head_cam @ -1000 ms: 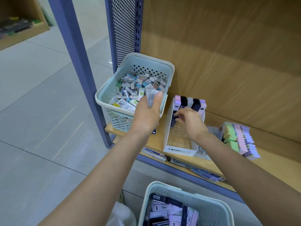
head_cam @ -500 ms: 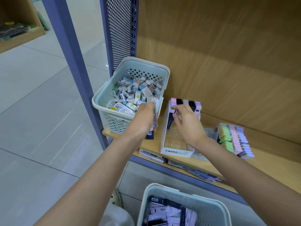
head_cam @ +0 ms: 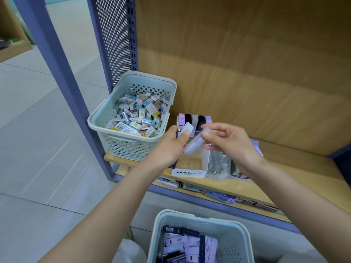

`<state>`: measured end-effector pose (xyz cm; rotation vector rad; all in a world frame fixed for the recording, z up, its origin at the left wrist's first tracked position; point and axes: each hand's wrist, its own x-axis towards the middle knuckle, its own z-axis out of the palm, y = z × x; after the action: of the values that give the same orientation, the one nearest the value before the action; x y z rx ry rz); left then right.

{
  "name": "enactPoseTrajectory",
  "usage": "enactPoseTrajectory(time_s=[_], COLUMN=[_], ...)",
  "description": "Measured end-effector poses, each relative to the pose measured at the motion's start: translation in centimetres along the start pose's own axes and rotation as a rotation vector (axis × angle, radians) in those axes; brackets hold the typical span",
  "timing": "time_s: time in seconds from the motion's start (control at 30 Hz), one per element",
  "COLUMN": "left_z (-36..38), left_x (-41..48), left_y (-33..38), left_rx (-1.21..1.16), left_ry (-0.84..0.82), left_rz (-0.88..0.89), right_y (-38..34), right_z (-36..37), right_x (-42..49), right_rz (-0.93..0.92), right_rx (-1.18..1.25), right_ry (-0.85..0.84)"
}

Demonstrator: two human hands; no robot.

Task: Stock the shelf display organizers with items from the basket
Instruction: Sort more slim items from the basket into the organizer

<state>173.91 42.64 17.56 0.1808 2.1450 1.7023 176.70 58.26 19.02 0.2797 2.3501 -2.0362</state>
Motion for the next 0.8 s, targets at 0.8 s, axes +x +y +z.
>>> enactPoseTrajectory(time_s=[0.8], left_z=[6.0], left_x=[2.4], left_y=[1.5], left_rx=[-0.038], left_ry=[0.02], left_rz=[0.024], right_y=[9.0], right_z=[-9.1], right_x=[6.8], right_rz=[-0.151], right_rx=[-1.117], right_ry=[0.229])
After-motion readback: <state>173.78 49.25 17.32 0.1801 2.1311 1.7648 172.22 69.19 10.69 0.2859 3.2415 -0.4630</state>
